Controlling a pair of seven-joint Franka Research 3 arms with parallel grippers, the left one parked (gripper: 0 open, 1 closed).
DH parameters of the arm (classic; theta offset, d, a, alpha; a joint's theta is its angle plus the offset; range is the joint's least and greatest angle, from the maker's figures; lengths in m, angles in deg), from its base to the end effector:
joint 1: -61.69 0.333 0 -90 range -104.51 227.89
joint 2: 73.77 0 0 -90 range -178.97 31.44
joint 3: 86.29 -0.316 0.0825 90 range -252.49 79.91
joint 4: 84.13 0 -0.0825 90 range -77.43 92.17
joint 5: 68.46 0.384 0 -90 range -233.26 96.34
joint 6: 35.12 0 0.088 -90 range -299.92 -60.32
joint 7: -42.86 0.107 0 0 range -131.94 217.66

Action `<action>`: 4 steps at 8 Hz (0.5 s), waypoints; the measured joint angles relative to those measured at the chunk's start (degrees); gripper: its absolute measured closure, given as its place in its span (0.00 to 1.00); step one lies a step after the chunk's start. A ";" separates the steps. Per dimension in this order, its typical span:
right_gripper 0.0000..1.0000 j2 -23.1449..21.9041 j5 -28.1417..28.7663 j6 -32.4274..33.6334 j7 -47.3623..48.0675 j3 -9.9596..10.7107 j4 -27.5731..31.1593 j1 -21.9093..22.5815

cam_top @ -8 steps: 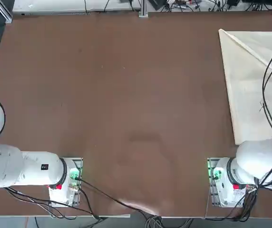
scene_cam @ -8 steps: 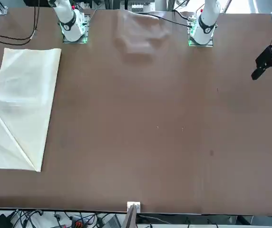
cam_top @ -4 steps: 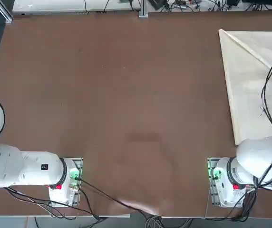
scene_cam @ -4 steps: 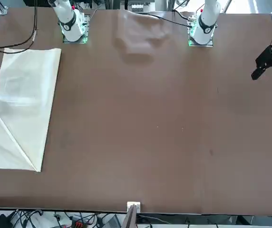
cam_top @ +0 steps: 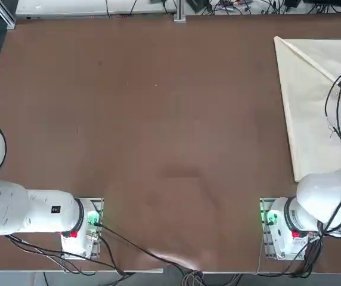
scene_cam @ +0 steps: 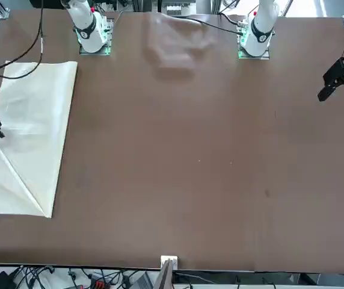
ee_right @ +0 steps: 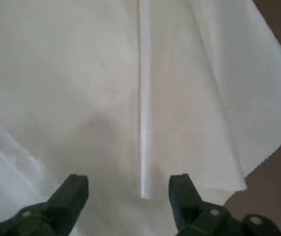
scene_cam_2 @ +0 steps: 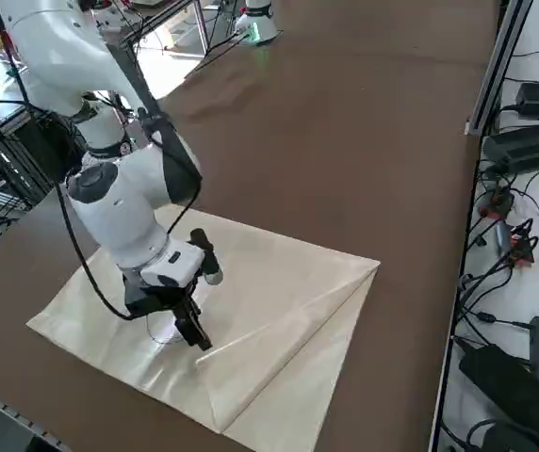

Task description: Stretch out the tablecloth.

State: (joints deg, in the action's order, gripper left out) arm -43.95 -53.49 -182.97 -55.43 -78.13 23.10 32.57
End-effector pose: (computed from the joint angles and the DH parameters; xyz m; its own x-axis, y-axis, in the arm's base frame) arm 0.5243 -0.3963 0.2556 0.6268 0.7751 0.0801 0.7515 -0.6285 0.2007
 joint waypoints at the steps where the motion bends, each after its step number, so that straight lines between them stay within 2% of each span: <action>1: 0.00 1.01 0.68 -1.08 -3.00 -0.04 -0.31 -0.10; 3: 0.00 3.28 0.79 -1.58 -6.70 -0.35 -2.35 -0.46; 4: 0.00 4.72 0.85 -1.58 -7.70 -1.57 -3.86 -1.67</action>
State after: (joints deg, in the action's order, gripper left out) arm -39.23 -52.64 -184.55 -63.12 -79.69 19.25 30.90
